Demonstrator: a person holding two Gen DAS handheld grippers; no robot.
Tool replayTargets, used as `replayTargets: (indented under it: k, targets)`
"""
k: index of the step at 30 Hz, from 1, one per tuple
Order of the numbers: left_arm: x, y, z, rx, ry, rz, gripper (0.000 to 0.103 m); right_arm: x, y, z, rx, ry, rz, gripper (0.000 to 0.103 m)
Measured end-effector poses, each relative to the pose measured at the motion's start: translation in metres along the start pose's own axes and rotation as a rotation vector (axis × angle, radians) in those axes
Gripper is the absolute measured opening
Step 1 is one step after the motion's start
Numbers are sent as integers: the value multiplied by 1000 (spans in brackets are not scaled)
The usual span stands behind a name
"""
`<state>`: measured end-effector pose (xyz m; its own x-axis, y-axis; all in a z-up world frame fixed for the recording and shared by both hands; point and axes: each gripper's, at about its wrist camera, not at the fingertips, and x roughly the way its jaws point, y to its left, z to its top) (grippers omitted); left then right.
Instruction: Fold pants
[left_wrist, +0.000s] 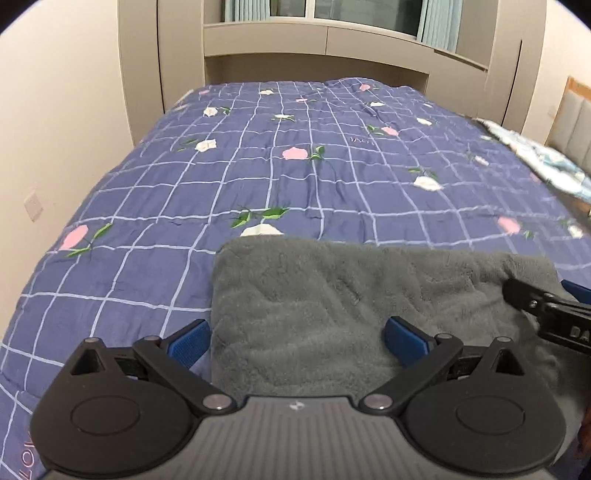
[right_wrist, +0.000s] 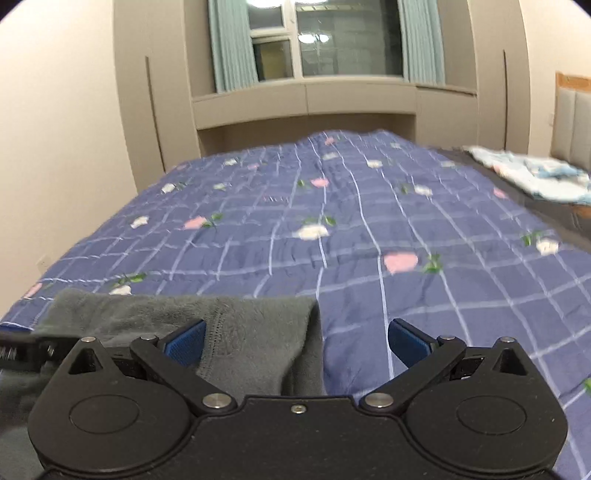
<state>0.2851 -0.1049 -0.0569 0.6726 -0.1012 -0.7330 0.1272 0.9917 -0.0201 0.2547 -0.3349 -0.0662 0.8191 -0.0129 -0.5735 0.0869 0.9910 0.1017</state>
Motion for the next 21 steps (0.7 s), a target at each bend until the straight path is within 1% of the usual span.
replayTargets:
  k: [2,3,5,8,11,13,15,18,21]
  targets:
    - [4,-1,1,2,14,2,103,13,-3,-7,9,47,4,102]
    - [2,0,3,-6,20,-4,103,15,-7,-9,39,53,17,102]
    - [-5,3,6,-12,26,-13,102,9,-11,-6,77,67,31,103]
    - [-20,4,1,-14,21,-12,102,-14,-6,-3,49,31,38,103]
    - [-37,3,-11,-10,12,-29,102,-40,-5,-8,40,10,30,103]
    - [-44,0,-21,0,27,-43,102,-56,-6,-17,32,12,18,103]
    - [-46,-3,-33,7,45,-40,102,-68,-7,-30,16,26,-12,103]
    - [-50,-8,-47,3,43,-27,102,-72,-11,-50,9,66,-46,103]
    - [-54,-10,-52,19,34,-14,102,-70,-16,-59,27,64,-45,102]
